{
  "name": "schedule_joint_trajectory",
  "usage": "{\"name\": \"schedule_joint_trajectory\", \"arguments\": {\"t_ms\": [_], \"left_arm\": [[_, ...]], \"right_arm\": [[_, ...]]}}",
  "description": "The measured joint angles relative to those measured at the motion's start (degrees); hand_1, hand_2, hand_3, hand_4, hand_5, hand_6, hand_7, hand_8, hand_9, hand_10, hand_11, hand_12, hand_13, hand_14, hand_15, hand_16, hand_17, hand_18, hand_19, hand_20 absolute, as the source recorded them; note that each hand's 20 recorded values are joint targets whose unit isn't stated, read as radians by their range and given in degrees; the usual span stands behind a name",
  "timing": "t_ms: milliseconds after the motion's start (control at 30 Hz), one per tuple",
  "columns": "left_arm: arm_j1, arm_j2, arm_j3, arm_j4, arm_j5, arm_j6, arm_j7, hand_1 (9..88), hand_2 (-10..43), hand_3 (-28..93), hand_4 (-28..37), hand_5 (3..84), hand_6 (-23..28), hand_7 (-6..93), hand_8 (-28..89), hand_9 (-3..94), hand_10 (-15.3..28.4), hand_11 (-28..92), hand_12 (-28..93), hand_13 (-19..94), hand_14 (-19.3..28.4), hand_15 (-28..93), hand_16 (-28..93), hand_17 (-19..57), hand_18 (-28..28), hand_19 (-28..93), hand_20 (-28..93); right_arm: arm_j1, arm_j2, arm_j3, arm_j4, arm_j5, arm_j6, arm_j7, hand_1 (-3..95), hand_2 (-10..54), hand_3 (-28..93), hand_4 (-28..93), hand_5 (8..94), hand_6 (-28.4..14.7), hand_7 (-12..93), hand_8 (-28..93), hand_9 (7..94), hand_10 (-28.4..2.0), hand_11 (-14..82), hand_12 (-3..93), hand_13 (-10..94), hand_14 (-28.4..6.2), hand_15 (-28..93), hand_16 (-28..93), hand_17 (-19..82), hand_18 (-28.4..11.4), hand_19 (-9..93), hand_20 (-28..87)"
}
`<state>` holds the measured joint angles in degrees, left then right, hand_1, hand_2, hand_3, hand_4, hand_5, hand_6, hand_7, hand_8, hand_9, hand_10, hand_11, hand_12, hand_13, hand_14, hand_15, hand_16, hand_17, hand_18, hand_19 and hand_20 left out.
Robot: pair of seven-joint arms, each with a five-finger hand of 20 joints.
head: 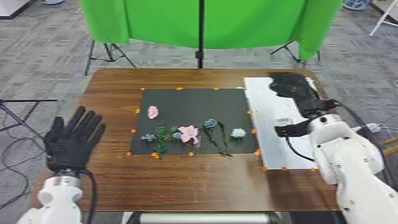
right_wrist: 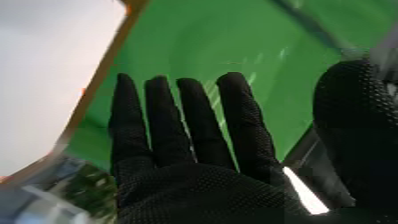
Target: Arrange flowers
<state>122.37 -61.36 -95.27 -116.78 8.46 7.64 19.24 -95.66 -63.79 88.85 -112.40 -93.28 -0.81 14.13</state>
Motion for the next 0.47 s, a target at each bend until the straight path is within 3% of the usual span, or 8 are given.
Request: {"name": "schedule_joint_trajectory", "arguments": {"t_ms": [33, 100, 267, 467], "left_arm": [[-0.23, 0.26, -0.23, 0.4, 0.02, -1.19, 0.12, 21.1, 9.5, 78, -28.3, 36.8, 9.8, 1.2, -8, 31.5, 14.7, 10, 5, 21, 11.9, 16, -8, -7.7, 12.8, 29, 8], [-0.72, 0.73, -0.56, 0.71, 0.17, -2.0, 0.4, 21.1, 9.5, 77, -28.3, 36.5, 9.4, 1.2, -8, 31.0, 14.6, 10, 5, 20, 11.6, 15, -7, -7.7, 12.7, 29, 8], [-1.91, 1.52, -0.78, 0.74, 0.44, -1.41, 1.48, 21.3, 9.7, 77, -28.3, 36.3, 8.5, 2.1, -8, 30.4, 14.2, 10, 5, 20, 11.4, 15, -7, -7.6, 12.7, 29, 8], [-2.38, 1.65, -1.04, 0.73, 0.35, -0.52, 2.88, 21.8, 9.9, 77, -28.3, 38.1, 9.3, 3.1, -8, 31.0, 14.6, 11, 6, 21, 12.4, 16, -6, -7.7, 12.5, 29, 9]], "right_arm": [[-0.28, -0.35, 0.93, 0.26, 2.48, 0.32, -0.92, 17.8, 0.2, 83, -28, 40.0, -3.2, 9, -11, 35.5, -14.8, 3.7, 10.5, 27, -13.6, 5, 17, 13, -14.5, 28, 14], [-1.01, -0.97, 2.7, 0.69, 8.46, 0.34, -4.01, 16.3, 0.8, 84, -28, 39.3, -3.0, 9, -11, 35.1, -14.7, 3.0, 9.9, 26, -12.7, 4, 16, 13, -13.4, 25, 14], [-3.12, -1.37, 4.64, 0.31, 23.89, 0.31, -11.2, 15.6, 1.4, 84, -28, 39.3, -2.9, 8, -11, 35.0, -14.6, 2.9, 9.6, 25, -12.0, 4, 15, 13, -12.0, 21, 13], [-4.98, -1.62, 6.3, -2.32, 36.89, 0.15, -10.04, 15.8, 2.8, 84, -28, 40.3, -3.0, 9, -11, 35.5, -14.6, 3.2, 9.6, 25, -11.9, 4, 15, 13, -11.4, 19, 13]]}}
